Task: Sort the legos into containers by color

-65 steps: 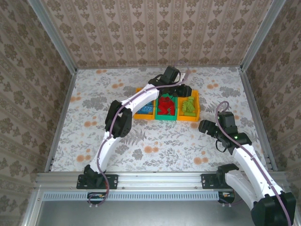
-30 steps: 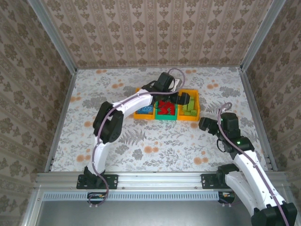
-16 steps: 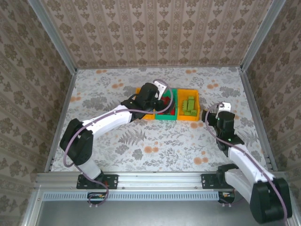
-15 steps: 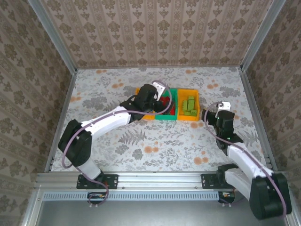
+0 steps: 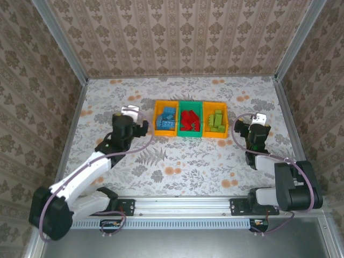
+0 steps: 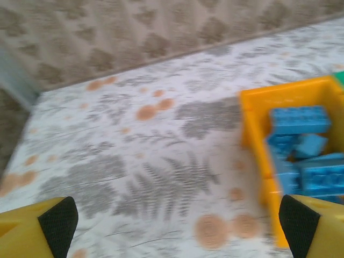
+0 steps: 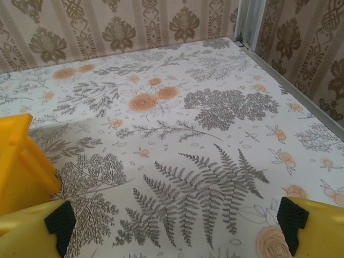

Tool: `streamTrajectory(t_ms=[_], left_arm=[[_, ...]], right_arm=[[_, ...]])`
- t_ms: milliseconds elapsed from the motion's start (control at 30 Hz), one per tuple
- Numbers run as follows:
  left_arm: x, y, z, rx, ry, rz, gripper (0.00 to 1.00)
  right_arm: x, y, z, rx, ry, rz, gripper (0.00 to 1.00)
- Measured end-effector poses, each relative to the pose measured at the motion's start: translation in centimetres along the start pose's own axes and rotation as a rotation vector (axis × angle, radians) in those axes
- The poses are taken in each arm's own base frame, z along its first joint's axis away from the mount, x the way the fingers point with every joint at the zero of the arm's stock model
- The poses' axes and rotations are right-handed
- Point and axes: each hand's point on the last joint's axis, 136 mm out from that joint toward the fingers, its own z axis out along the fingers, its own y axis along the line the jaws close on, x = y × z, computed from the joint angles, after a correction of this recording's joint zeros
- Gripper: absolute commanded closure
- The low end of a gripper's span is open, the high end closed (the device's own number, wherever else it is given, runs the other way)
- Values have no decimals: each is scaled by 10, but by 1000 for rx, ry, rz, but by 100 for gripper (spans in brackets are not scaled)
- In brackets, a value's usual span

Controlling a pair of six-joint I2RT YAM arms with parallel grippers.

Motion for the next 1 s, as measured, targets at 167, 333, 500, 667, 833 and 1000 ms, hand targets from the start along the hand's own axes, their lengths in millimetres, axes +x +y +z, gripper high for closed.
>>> streamTrajectory(t_ms=[167, 333, 500, 667, 833, 1000], left_arm=[[35, 57, -5, -182, 22, -3, 0], [70, 82, 14, -280, 106, -2, 0], [81, 98, 38, -345, 85, -41, 0], [104, 107, 61, -373, 87, -58, 0], [105, 94, 79, -280, 23, -46, 0], [115, 94, 87, -203, -11, -74, 0]], right_arm=[[14, 9, 15, -25, 49, -28, 0], [10, 31, 26, -121, 50, -66, 0], [10, 38, 26, -159, 48, -75, 0], [10, 40, 26, -171, 48, -80, 0], [10, 40, 26, -171, 45, -86, 0], [10, 41, 26, -174, 45, -89, 0]])
